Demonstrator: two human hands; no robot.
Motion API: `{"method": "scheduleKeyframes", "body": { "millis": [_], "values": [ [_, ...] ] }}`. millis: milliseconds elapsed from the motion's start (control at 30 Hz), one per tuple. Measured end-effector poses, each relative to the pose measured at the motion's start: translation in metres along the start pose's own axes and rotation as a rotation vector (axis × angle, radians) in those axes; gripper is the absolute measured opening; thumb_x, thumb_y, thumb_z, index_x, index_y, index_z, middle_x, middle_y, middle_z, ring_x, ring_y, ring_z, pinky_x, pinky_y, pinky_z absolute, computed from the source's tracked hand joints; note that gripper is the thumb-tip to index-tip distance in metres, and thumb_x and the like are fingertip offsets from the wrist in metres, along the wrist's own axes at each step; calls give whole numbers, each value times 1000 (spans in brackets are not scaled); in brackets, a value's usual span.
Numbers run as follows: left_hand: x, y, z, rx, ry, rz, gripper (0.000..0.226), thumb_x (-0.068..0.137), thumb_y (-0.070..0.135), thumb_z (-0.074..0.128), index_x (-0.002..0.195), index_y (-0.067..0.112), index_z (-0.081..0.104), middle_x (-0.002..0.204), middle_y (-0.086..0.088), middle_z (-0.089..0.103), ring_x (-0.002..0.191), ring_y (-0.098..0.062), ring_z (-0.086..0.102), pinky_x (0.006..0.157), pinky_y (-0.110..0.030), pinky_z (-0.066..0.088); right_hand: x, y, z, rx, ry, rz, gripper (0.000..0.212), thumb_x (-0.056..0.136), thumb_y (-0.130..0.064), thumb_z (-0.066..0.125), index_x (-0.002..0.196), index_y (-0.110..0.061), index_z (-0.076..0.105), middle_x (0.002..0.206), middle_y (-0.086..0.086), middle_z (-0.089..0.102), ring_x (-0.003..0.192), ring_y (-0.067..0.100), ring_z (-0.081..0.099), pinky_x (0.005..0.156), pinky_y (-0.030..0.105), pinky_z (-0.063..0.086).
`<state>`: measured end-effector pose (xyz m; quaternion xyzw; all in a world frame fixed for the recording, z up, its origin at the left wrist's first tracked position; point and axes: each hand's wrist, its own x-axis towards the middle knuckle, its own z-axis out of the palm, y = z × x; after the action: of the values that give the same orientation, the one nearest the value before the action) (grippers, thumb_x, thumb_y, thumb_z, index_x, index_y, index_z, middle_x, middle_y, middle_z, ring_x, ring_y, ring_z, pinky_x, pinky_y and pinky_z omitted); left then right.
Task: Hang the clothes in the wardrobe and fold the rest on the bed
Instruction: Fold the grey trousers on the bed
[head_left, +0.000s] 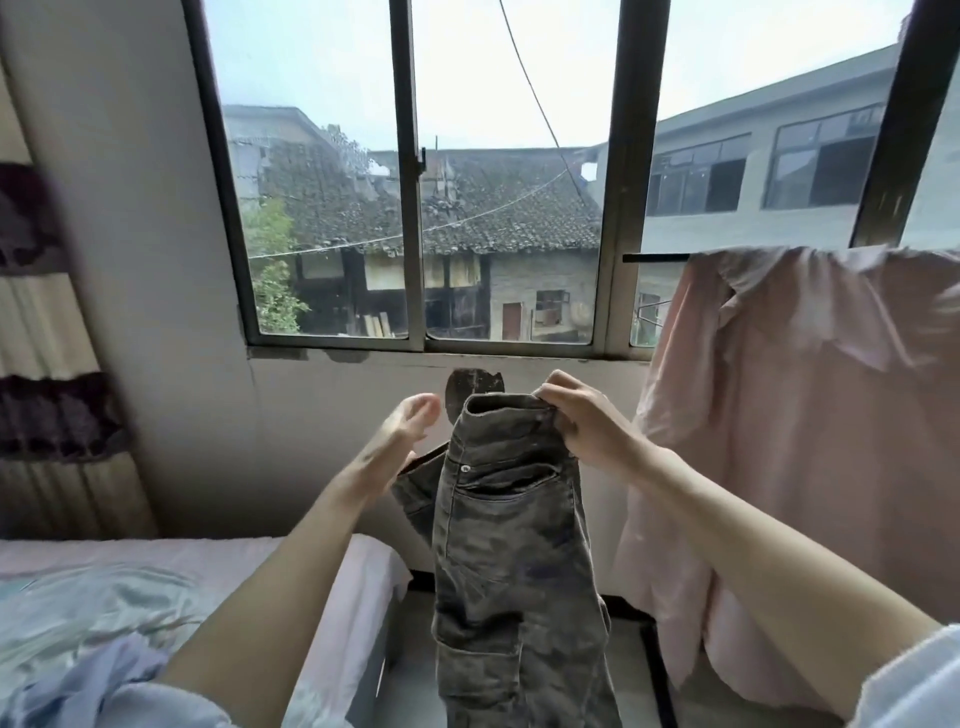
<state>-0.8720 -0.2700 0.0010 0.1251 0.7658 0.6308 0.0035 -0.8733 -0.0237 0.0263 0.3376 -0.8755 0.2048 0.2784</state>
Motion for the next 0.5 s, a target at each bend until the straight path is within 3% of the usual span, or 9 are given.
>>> {"method": "scheduleKeyframes", "body": {
  "millis": [67, 133, 267, 333, 433, 500],
  "values": [
    [-4, -25, -4, 167, 18, -36, 81, 74, 57, 62, 141, 20, 36, 143, 1, 39, 131, -20, 37, 110, -37, 31, 3, -6, -8, 30, -11, -83, 40, 74, 20, 40, 99, 0, 64, 94, -2, 47, 82, 20, 51, 73, 27, 43],
    [-8, -39, -8, 308, -14, -89, 77, 73, 40, 71, 140, 20, 40, 134, -1, 46, 122, -19, 45, 104, -36, 38, 2, -8, -14, 7, -49, -141, 38, 73, 21, 40, 98, 2, 62, 94, 2, 50, 81, 23, 54, 73, 31, 47],
    [-12, -49, -14, 439, -36, -111, 15, 84, 16, 69, 93, 4, 71, 92, -13, 70, 82, -17, 58, 87, -42, 48, -9, -6, -22, -59, -125, -117, 34, 74, 21, 43, 97, 3, 61, 100, 12, 54, 86, 31, 56, 75, 44, 51],
    [-12, -45, -6, 425, 33, -71, 16, 86, 17, 67, 88, 3, 73, 87, -15, 70, 77, -17, 57, 78, -38, 49, -15, -5, -25, -144, -169, -102, 34, 77, 15, 45, 100, -3, 62, 104, 9, 53, 94, 29, 54, 71, 43, 51],
    [-10, -27, 14, 352, 112, 23, 13, 88, 14, 65, 79, 7, 71, 72, -6, 67, 67, -16, 56, 65, -30, 47, -17, -11, -25, -324, -296, -97, 34, 84, 2, 48, 110, -16, 60, 106, 3, 50, 105, 20, 42, 61, 31, 42],
    [-8, -15, 24, 355, 80, 71, 14, 87, 10, 64, 75, 5, 70, 66, -9, 65, 63, -15, 52, 59, -25, 43, -16, -16, -21, -388, -364, -108, 34, 85, -3, 49, 113, -20, 60, 104, 1, 49, 105, 19, 37, 67, 28, 35]
  ]
}}
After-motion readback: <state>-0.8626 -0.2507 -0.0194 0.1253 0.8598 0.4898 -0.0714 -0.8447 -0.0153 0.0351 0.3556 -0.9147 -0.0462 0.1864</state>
